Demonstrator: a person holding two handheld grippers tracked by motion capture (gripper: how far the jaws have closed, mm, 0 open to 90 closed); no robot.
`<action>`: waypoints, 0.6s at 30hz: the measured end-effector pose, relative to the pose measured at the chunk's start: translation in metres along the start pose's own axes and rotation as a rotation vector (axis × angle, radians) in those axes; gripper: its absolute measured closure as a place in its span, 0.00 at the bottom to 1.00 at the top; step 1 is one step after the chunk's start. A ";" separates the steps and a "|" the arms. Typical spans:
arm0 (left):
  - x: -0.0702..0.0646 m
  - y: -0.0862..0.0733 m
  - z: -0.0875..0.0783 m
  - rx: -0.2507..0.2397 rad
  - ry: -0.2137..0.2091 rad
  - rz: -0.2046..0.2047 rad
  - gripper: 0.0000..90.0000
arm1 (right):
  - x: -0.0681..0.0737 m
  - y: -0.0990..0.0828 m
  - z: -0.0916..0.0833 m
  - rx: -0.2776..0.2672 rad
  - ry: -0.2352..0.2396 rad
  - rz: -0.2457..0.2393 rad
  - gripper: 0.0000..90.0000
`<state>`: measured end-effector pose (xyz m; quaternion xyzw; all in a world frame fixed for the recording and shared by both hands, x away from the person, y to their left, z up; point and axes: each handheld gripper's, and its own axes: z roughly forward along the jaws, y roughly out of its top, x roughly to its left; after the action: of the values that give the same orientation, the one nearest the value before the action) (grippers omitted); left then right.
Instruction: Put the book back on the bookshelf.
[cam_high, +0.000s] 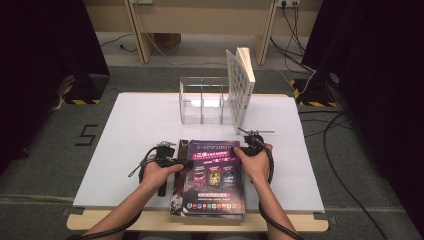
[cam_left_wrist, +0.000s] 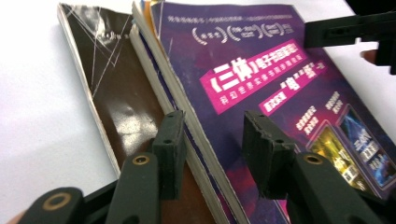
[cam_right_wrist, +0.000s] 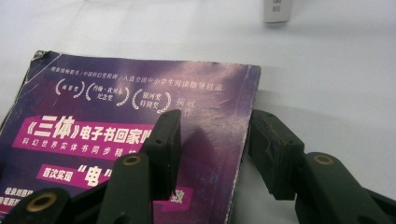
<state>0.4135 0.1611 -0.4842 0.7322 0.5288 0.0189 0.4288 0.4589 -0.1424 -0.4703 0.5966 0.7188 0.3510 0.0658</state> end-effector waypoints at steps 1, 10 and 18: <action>-0.001 0.000 0.000 -0.002 0.000 0.002 0.65 | 0.000 0.000 0.000 0.002 0.000 0.003 0.60; -0.003 0.000 0.000 -0.003 0.011 0.019 0.66 | -0.007 0.010 0.005 0.011 0.011 0.008 0.60; -0.002 0.001 0.000 0.006 0.009 0.013 0.65 | -0.012 0.024 0.015 0.026 0.028 0.032 0.58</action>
<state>0.4136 0.1592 -0.4829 0.7366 0.5262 0.0234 0.4243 0.4894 -0.1456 -0.4707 0.6040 0.7144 0.3508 0.0424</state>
